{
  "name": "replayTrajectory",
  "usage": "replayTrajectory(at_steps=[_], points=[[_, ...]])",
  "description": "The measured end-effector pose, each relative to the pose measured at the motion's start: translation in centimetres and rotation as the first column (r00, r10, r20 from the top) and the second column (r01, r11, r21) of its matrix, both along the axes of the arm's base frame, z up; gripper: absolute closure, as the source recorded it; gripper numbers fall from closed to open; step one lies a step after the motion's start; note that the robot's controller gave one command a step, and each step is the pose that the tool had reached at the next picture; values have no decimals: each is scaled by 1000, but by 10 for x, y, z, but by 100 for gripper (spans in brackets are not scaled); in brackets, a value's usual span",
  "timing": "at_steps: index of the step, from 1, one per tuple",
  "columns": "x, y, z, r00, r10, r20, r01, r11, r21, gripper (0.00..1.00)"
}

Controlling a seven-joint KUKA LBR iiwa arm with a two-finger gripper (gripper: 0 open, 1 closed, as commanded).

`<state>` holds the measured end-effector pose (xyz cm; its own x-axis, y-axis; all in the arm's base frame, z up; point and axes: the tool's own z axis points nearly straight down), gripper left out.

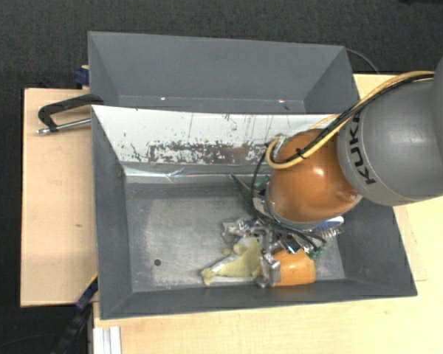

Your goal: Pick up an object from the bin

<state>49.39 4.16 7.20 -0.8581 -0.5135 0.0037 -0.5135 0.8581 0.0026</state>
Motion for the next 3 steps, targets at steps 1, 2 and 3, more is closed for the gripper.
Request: replayTrajectory(at_steps=[1,2,3], points=[[1,0,1,1000,-1,3,1,1000,1,100],[19,12,126,999,38,20,-38,999,2,100],[37,29,209,791,611,16,-611,792,-4,100]])
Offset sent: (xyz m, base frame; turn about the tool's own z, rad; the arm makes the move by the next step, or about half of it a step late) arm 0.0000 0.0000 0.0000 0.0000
